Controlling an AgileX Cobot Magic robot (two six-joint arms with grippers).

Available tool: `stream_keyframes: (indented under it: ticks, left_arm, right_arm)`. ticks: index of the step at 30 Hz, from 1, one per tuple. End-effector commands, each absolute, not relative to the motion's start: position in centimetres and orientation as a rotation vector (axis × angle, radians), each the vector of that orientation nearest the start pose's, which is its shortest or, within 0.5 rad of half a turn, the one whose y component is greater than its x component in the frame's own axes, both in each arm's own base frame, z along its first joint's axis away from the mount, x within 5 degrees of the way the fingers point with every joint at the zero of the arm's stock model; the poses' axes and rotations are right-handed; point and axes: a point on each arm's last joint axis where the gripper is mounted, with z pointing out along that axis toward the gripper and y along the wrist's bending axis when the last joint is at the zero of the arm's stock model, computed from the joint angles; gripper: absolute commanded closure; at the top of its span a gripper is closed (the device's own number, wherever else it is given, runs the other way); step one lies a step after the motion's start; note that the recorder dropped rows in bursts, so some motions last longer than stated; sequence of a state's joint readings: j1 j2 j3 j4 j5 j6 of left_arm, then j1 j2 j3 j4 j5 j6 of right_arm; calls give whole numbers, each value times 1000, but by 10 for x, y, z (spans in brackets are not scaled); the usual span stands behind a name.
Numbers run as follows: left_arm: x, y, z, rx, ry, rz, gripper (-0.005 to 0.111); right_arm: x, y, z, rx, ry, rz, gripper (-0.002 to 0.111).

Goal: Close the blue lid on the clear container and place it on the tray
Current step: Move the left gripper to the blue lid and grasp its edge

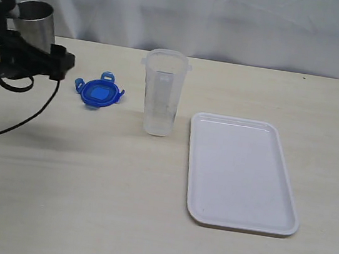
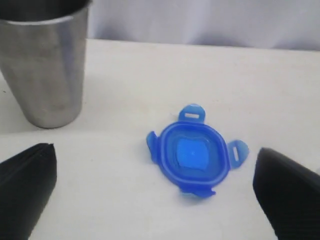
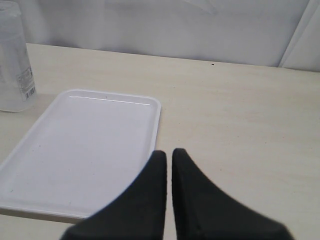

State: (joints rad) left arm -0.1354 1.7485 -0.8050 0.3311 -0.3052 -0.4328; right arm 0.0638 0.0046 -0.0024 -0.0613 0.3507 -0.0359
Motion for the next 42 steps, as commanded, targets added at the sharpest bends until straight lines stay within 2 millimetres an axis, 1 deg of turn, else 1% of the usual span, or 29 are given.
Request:
stream_keyframes:
  ticks: [1, 4, 6, 10, 13, 15, 16, 18, 19, 21, 25, 28, 32, 37, 42]
  left_arm:
    - [344, -84, 181, 138, 2206, -250, 3]
    - [349, -95, 189, 166, 2256, -217, 3]
    - [353, -96, 190, 164, 2299, -187, 3]
    - [360, -93, 185, 148, 2408, -108, 3]
    - [363, -93, 177, 182, 2450, -63, 4]
    - [366, -94, 169, 184, 2469, -57, 22]
    - [369, -95, 166, 203, 2454, -65, 41]
    - [372, -98, 168, 274, 2391, -78, 60]
    - [373, -99, 169, 281, 2376, -84, 63]
    - [375, -101, 169, 271, 2351, -109, 62]
    - [379, -103, 158, 283, 2337, -129, 62]
    - [382, -105, 146, 285, 2342, -144, 62]
    - [387, -106, 137, 273, 2342, -159, 62]
    - [404, -108, 128, 261, 2380, -127, 62]
    - [416, -109, 127, 252, 2405, -98, 62]
  right_arm:
    - [54, 1, 183, -126, 1819, -42, 104]
    - [54, 1, 183, -126, 1819, -42, 104]
    - [54, 1, 183, -126, 1819, -42, 104]
    - [54, 1, 183, -126, 1819, -42, 104]
    - [54, 1, 183, -126, 1819, -42, 104]
    - [54, 1, 183, -126, 1819, -42, 104]
    - [54, 1, 183, -126, 1819, -42, 104]
    - [54, 1, 183, -126, 1819, -42, 104]
    - [54, 1, 183, -126, 1819, -42, 104]
    - [54, 1, 183, -126, 1819, -42, 104]
    - [54, 1, 183, -126, 1819, -42, 104]
    - [54, 1, 183, -126, 1819, -42, 104]
    - [54, 1, 183, -126, 1819, -42, 104]
    - [54, 1, 183, -126, 1819, -42, 104]
    - [54, 1, 183, -126, 1819, -42, 104]
